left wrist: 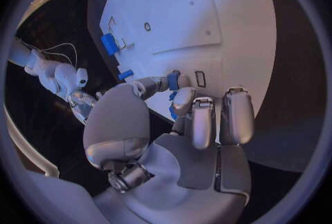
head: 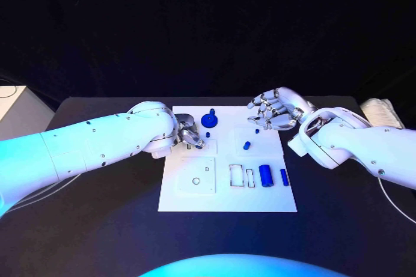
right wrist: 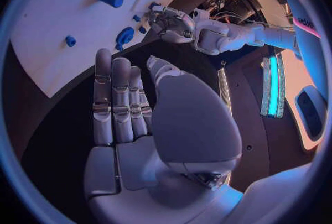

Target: Assemble the parts on the task board

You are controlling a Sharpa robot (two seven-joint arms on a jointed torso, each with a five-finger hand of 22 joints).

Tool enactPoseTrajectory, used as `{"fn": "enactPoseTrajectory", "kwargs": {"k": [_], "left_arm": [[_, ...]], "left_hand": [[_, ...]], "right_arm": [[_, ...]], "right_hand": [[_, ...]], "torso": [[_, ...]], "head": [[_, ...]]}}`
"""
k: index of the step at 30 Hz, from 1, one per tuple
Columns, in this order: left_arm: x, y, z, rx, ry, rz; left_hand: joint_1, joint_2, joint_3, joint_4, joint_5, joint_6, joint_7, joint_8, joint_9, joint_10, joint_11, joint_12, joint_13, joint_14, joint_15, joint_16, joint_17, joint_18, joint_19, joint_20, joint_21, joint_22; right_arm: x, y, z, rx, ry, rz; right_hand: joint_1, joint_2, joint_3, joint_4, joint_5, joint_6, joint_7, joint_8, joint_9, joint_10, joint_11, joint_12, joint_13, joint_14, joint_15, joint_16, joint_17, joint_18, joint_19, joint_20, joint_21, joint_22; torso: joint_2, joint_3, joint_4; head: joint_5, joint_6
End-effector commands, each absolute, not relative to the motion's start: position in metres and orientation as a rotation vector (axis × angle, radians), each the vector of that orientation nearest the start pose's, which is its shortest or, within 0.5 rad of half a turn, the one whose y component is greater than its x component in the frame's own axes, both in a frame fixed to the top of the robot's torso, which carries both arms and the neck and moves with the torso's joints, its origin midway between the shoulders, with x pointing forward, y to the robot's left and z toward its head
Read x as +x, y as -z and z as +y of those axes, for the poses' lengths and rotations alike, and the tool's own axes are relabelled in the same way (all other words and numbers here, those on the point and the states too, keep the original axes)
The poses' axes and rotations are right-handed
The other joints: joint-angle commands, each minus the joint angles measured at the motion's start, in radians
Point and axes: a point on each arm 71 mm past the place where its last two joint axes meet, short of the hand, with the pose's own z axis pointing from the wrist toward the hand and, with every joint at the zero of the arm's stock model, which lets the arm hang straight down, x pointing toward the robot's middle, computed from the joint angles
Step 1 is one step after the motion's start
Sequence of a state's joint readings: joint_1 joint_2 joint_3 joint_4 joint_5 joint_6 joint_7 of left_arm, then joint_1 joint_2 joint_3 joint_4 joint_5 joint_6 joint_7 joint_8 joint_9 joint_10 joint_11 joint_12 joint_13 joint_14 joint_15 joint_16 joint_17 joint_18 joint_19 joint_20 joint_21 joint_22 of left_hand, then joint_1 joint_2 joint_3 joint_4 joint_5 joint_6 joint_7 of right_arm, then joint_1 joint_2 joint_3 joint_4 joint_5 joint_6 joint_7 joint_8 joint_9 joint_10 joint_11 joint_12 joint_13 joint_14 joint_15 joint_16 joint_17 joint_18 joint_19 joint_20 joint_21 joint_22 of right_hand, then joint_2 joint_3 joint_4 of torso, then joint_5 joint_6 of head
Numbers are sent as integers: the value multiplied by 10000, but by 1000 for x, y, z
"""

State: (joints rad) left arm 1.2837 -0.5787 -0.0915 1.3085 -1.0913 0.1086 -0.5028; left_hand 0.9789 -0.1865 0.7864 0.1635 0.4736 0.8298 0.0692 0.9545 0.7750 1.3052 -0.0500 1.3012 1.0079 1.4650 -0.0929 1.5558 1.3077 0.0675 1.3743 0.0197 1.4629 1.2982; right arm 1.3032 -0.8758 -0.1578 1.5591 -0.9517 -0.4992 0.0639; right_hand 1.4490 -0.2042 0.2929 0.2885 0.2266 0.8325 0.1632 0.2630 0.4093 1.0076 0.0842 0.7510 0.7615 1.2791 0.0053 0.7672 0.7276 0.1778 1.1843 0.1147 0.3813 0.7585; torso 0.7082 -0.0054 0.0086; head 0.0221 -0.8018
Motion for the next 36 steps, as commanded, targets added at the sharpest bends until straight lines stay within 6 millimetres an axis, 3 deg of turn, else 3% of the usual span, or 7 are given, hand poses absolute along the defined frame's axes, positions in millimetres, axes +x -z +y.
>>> {"fn": "enactPoseTrajectory", "kwargs": {"k": [1, 13, 19, 24, 28, 36], "left_arm": [[519, 218, 149, -695, 3608, 22995], [522, 219, 145, -566, 3525, 23149], [523, 221, 144, -512, 3476, 23260], [522, 222, 143, -515, 3507, 23399], [522, 222, 144, -650, 3606, 23474], [522, 218, 147, -975, 3812, 23346]], "left_hand": [[102, 172, 1722, -1791, 48, 590, -548, 43, 16, 68, -12, 58, 12, 988, -55, 44, 2395, -63, 85, -6, 69, 11], [-237, 408, 1109, -1551, -170, 795, -617, -56, 3, 211, -55, 36, 63, 1002, -93, 63, 2440, -78, 121, -47, 68, 60], [-343, 390, 783, -1454, -203, 818, -634, -97, 9, 215, -65, 11, 54, 1003, -98, 64, 2443, -80, 126, -53, 58, 66], [-314, 353, 666, -1489, -198, 808, -650, -117, 15, 204, -77, -6, 37, 999, -104, 57, 2431, -79, 122, -55, 50, 60], [-4, 466, 721, -1690, -124, 737, -638, -202, 16, 109, -82, -109, -81, 978, -118, 24, 2363, -57, 55, -69, 2, -35], [67, 584, 762, -1664, -162, 676, -593, -254, 15, -13, -50, -229, -263, 949, -105, -23, 2271, -33, -24, -69, -48, -148]], "right_arm": [[484, 166, -212, 2253, -9192, 15884], [484, 167, -212, 2253, -9185, 15898], [484, 167, -212, 2253, -9180, 15912], [484, 167, -212, 2252, -9178, 15928], [484, 167, -212, 2254, -9173, 15933], [484, 168, -213, 2261, -9164, 15941]], "right_hand": [[-95, 32, 69, -12, 63, -10, 56, 50, -11, -84, -14, 14, -10, 54, 17, -30, 12, 42, 69, -36, -58, -15], [-93, 25, 87, -24, 98, -16, 53, 58, -15, -90, -17, 20, -27, 61, 14, -51, 21, 43, 79, -37, -74, -31], [-93, 25, 87, -24, 98, -16, 53, 58, -15, -90, -17, 20, -27, 61, 14, -51, 21, 43, 79, -37, -74, -31], [-93, 25, 87, -24, 98, -16, 53, 58, -15, -90, -17, 20, -27, 61, 14, -51, 21, 43, 79, -37, -74, -31], [-93, 25, 87, -24, 98, -16, 53, 58, -15, -90, -17, 20, -27, 61, 14, -51, 21, 43, 79, -37, -74, -31], [-100, 20, 95, -25, 119, -17, 53, 63, -17, -93, -17, 25, -38, 65, 13, -64, 27, 43, 86, -38, -84, -41]], "torso": [[11, -7, 3], [10, -5, 4], [-1, 1, 4], [1, 4, -4], [4, -4, -6], [2, -3, 3]], "head": [[-14, 0], [-8, -26], [-6, -43], [3, -51], [-5, -34], [-21, -25]]}}
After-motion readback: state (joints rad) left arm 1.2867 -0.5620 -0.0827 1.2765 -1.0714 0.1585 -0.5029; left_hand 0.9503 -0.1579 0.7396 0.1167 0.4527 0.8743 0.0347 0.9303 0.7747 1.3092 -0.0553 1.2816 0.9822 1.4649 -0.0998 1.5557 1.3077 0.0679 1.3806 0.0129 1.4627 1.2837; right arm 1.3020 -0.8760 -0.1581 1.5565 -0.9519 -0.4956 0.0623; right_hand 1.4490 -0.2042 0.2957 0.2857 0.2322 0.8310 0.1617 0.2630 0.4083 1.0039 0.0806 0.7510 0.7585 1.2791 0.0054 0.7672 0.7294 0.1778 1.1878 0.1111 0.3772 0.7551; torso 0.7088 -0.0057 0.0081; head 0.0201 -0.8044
